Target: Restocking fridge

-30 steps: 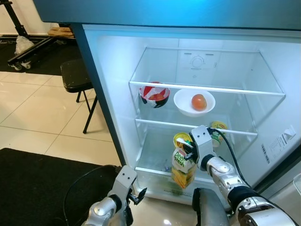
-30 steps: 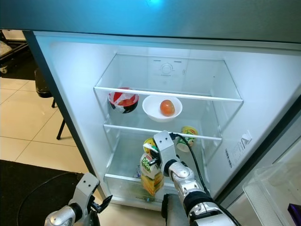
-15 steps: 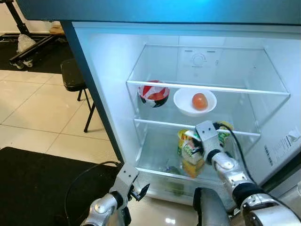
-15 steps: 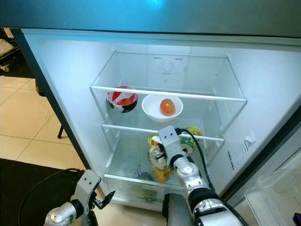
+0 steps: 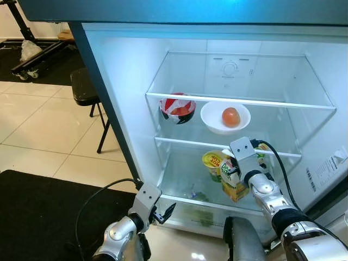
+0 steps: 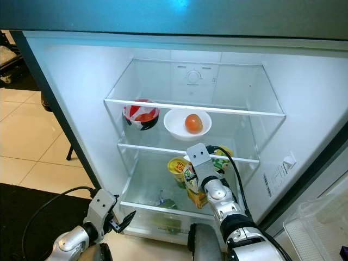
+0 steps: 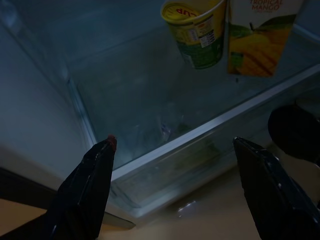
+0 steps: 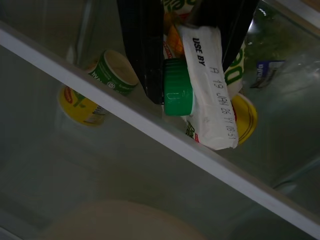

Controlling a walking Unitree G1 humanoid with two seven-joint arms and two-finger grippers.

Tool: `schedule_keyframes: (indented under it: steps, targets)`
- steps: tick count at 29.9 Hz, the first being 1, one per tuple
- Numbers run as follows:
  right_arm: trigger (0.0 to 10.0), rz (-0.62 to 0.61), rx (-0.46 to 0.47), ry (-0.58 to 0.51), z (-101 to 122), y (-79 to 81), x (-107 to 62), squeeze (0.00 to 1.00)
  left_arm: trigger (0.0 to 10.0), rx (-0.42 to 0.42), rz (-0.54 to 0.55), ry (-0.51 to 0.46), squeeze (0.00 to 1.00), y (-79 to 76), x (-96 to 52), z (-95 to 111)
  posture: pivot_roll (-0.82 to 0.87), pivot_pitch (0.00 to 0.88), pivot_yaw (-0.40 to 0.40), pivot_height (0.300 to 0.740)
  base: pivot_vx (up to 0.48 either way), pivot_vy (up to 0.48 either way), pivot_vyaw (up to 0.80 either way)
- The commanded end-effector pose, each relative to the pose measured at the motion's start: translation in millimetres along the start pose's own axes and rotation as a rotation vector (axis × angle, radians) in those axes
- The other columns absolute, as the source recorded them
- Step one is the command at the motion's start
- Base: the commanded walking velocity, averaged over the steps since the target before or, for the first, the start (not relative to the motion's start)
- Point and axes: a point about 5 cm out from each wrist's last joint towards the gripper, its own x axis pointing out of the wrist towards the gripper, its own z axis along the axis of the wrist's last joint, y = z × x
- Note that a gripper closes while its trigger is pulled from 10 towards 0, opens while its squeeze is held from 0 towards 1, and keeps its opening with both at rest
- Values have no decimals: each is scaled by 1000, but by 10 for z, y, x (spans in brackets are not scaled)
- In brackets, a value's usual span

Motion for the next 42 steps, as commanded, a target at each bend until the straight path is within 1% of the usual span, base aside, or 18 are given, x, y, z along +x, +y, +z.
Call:
schedule_keyframes:
  steps: [1, 2, 4, 5, 10, 14, 15, 16, 17, 18, 20, 21, 22, 25, 26, 32, 37, 42]
  targets:
    - [10000, -66, 11, -22, 115, -96, 41, 0, 10000, 19, 3, -14, 0, 51, -23, 27, -70, 4, -16, 485, 0, 0, 0]
    - [10000, -118, 25, 5, 67, -146, 30, 0, 10000, 26, 1, -20, 0, 62, -25, 40, -69, 5, -16, 485, 0, 0, 0]
    - [10000, -131, 28, 10, 57, -158, 27, 0, 10000, 28, 1, -21, 0, 65, -26, 42, -69, 5, -16, 485, 0, 0, 0]
    - [10000, -163, 37, 19, 30, -190, 16, 0, 10000, 31, 0, -22, 0, 66, -27, 44, -70, 5, -14, 485, 0, 0, 0]
    - [10000, -178, 42, 25, 17, -204, 11, 0, 10000, 33, -1, -22, 0, 65, -28, 44, -70, 5, -14, 485, 0, 0, 0]
    - [10000, -231, 41, 39, -19, -257, -6, 0, 10000, 37, -7, -22, 0, 60, -26, 46, -70, 5, -14, 485, 0, 0, 0]
    - [10000, -240, 41, 41, -24, -266, -9, 141, 10000, 37, -9, -22, 0, 58, -24, 47, -70, 5, -14, 485, 0, 0, 0]
    - [10000, -240, 41, 41, -24, -266, -9, 141, 10000, 37, -9, -22, 0, 58, -24, 47, -70, 5, -14, 485, 0, 0, 0]
    - [10000, -246, 42, 39, -22, -275, -10, 647, 10000, 38, -10, -23, 0, 56, -22, 49, -70, 3, -14, 485, 0, 0, 0]
    - [10000, -245, 52, 32, -6, -277, -5, 867, 10000, 40, -14, -26, 0, 50, -16, 55, -71, 1, -14, 485, 0, 0, 0]
    - [10000, -244, 55, 31, 0, -278, -3, 867, 10000, 41, -15, -27, 0, 49, -13, 58, -71, 1, -14, 485, 0, 0, 0]
    - [10000, -241, 60, 31, 3, -273, -1, 804, 10000, 42, -16, -27, 0, 48, -12, 60, -71, 1, -15, 485, 0, 0, 0]
    - [10000, -236, 64, 30, 8, -267, 2, 420, 10000, 43, -17, -28, 0, 47, -11, 62, -72, 0, -14, 485, 0, 0, 0]
    - [10000, -229, 67, 27, 15, -258, 6, 420, 10000, 44, -19, -29, 0, 46, -11, 63, -72, 0, -14, 485, 0, 0, 0]
    - [10000, -220, 70, 25, 21, -247, 9, 0, 10000, 45, -20, -31, 0, 46, -10, 66, -71, 0, -14, 485, 0, 0, 0]
    - [10000, -174, 84, 15, 39, -200, 19, 0, 10000, 35, -46, -49, 0, 21, -20, 70, -71, 0, -16, 485, 0, 0, 0]
    - [10000, -103, 137, -27, 111, -159, 37, 0, 10000, -22, -116, -69, 0, -22, -47, 58, -73, 0, -16, 485, 0, 0, 0]
    - [10000, -67, 152, -51, 148, -138, 43, 0, 10000, -31, -135, -69, 0, -28, -53, 54, -73, 0, -15, 485, 0, 0, 0]
